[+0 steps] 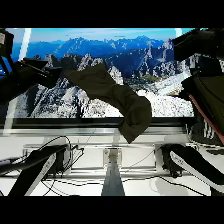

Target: Fold the clothes and pants, and hang the long-sleeved shirts on hangers.

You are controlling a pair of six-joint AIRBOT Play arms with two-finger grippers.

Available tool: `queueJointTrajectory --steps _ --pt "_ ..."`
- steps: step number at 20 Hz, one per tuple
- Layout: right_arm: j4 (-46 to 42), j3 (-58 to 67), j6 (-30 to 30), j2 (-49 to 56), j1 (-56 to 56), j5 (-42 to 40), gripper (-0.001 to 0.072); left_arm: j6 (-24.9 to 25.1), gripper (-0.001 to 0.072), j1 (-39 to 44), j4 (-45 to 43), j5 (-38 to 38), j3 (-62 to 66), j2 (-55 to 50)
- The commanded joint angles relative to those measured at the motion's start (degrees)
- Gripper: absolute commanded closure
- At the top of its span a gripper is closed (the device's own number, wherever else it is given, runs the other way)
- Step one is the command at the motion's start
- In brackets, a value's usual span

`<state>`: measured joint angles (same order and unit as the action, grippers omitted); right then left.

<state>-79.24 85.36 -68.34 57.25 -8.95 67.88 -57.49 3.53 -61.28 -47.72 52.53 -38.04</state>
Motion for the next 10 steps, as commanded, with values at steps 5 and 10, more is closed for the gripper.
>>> queueJointTrajectory --steps 5,10 --pt "-2.23 -11.47 0.96 0.04 13.40 11.32 0.0703 -6.75 0.0140 0.02 5.11 -0.24 0.07 0.13" --pt "2.10 -30.75 -2.10 -0.28 18.21 10.16 0.0702 -6.67 0.0140 0.00 -1.07 -0.70 0.04 0.07"
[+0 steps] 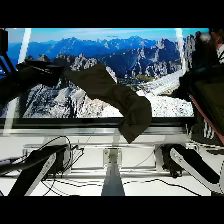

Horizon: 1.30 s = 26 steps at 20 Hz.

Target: Fold the clothes and pants, and hang the long-sleeved shirts on hangers.

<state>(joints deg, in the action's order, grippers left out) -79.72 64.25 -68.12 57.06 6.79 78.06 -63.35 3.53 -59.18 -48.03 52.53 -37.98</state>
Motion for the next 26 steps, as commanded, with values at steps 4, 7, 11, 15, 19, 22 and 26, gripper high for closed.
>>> queueJointTrajectory --steps 4,7,11,15,19,22,26 --pt "0.52 -21.77 -4.72 0.26 2.45 0.26 0.0702 -1.79 0.0141 0.00 -4.85 -0.39 -0.04 -1.18" --pt "1.53 -29.70 -5.14 0.96 2.45 0.52 0.0703 -6.05 0.0140 0.00 -5.33 -0.61 -0.15 -3.23" --pt "5.42 -33.68 -6.21 1.03 2.45 -3.87 0.0702 -6.99 0.0140 0.00 -5.33 -0.63 -0.17 -6.23" --pt "8.66 -33.66 -6.12 0.92 2.45 -5.22 0.0696 -6.99 0.0140 0.00 -5.33 -0.63 -0.17 -7.56" --pt "15.17 -33.73 -6.14 1.01 2.45 -10.03 0.0279 -6.97 0.0140 0.00 -5.33 -0.63 -0.17 -7.54" --pt "16.09 -33.73 -6.69 3.30 2.45 -11.04 0.0278 -6.97 0.0141 0.00 -5.33 -0.63 -0.17 -7.54" --pt "18.71 -33.73 -5.03 10.43 2.45 -8.07 0.0279 -6.97 0.0141 0.00 -5.33 -0.61 -0.17 -7.54"
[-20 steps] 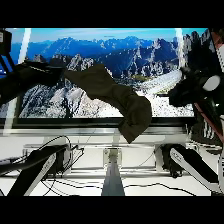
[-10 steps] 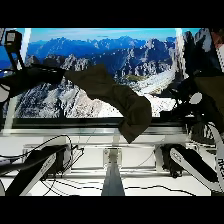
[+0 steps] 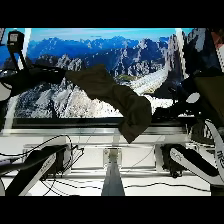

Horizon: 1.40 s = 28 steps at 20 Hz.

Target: Fold the clothes and pants, and hang the long-sleeved shirts on hangers.

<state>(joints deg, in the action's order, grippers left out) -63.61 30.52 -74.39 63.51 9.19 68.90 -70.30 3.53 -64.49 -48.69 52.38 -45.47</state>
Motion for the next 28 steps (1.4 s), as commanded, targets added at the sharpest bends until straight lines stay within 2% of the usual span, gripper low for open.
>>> queueJointTrajectory --steps 1,4,5,6,7,8,10,11,12,15,18,20,22,24,26,28 --pt "3.69 0.00 2.05 5.40 0.04 1.03 0.0280 -0.02 0.0141 0.00 -0.02 0.04 -0.02 -0.04" --pt "4.81 0.00 3.56 7.89 0.04 -0.39 0.0295 -0.02 0.0141 0.00 -0.13 0.09 -0.02 -0.07" --pt "4.92 0.00 3.58 8.35 0.04 -1.16 0.0345 -0.02 0.0141 -0.02 -0.42 0.09 -0.02 -0.07" --pt "5.03 0.00 3.72 8.50 0.04 -1.95 0.0352 -0.02 0.0141 -0.02 -0.92 0.11 -0.02 -0.07" --pt "5.57 0.00 4.92 8.52 0.04 -2.64 0.0480 -0.04 0.0141 -0.09 -1.20 0.11 -0.02 -0.07" --pt "6.54 0.00 5.73 8.52 0.04 -2.78 0.0558 -0.26 0.0141 -0.26 -1.42 0.15 -0.02 -0.07" --pt "10.84 0.02 10.03 8.50 0.04 -2.91 0.0596 -2.69 0.0141 -1.31 -1.53 0.72 -0.02 -0.39" --pt "14.36 0.02 13.38 8.44 0.02 -2.82 0.0674 -3.72 0.0141 -2.12 -1.53 1.01 -0.02 -0.81" --pt "18.16 0.04 16.35 7.93 0.04 -2.84 0.0695 -4.57 0.0141 -3.21 -1.51 1.18 -0.02 -1.38" --pt "26.47 1.09 21.57 3.65 0.04 -2.91 0.0703 -7.50 0.0141 -6.58 -1.51 1.16 -0.02 -4.26" --pt "25.75 3.89 21.51 -4.96 0.04 -2.75 0.0703 -12.02 0.0141 -9.46 -1.51 1.14 -0.02 -9.42" --pt "22.36 6.01 21.03 -11.72 0.04 -2.38 0.0703 -14.97 0.0141 -10.01 -1.46 1.14 -0.02 -13.84" --pt "16.52 7.98 19.06 -18.32 0.04 -2.62 0.0703 -14.99 0.0141 -9.46 -0.92 1.18 -0.02 -18.60" --pt "8.17 9.44 14.53 -24.15 0.04 -3.89 0.0703 -14.99 0.0141 -8.76 0.22 1.79 -0.02 -23.63" --pt "1.03 9.64 9.79 -28.55 0.04 -5.60 0.0703 -14.95 0.0141 -8.24 2.99 3.98 -0.02 -28.81" --pt "-2.08 9.64 7.63 -30.64 0.04 -5.70 0.0703 -12.68 0.0141 -7.85 6.95 7.67 0.00 -33.66"
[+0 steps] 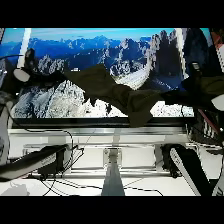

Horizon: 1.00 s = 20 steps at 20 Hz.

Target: Fold the clothes and pants, and hang the long-sleeved shirts on hangers.

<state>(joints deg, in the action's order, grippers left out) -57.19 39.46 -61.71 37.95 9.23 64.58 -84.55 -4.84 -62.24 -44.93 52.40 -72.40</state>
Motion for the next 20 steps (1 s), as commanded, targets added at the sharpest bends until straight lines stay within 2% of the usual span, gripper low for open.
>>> queueJointTrajectory --steps 1,4,7,8,12,14,17,20 --pt "-8.55 0.70 -5.49 -5.33 0.00 -1.36 0.0702 3.50 0.0141 0.85 6.97 5.79 -0.02 -9.03" --pt "-8.48 0.70 -6.71 -5.29 0.00 -1.60 0.0703 7.54 0.0141 1.60 13.38 10.84 0.00 -14.67" --pt "-8.48 0.72 -6.84 -5.29 0.00 -1.66 0.0703 7.50 0.0149 2.01 14.73 16.98 0.33 -17.73" --pt "-8.46 0.70 -6.84 -5.29 0.00 -1.66 0.0703 7.50 0.0183 2.03 14.80 18.82 0.48 -17.99" --pt "-8.41 0.72 -6.86 -5.29 0.00 -2.23 0.0703 7.54 0.0691 2.14 14.71 22.10 3.19 -17.90" --pt "-8.22 0.90 -6.88 -5.29 0.00 -3.98 0.0702 9.03 0.0693 2.14 14.73 19.67 5.68 -16.57" --pt "-8.87 2.45 -6.86 -5.33 0.00 -10.03 0.0703 18.64 0.0693 1.86 14.36 14.29 9.81 -10.01" --pt "-12.26 5.55 -9.49 -5.35 0.07 -17.35 0.0703 19.87 0.0693 0.48 11.21 13.18 11.98 1.92"
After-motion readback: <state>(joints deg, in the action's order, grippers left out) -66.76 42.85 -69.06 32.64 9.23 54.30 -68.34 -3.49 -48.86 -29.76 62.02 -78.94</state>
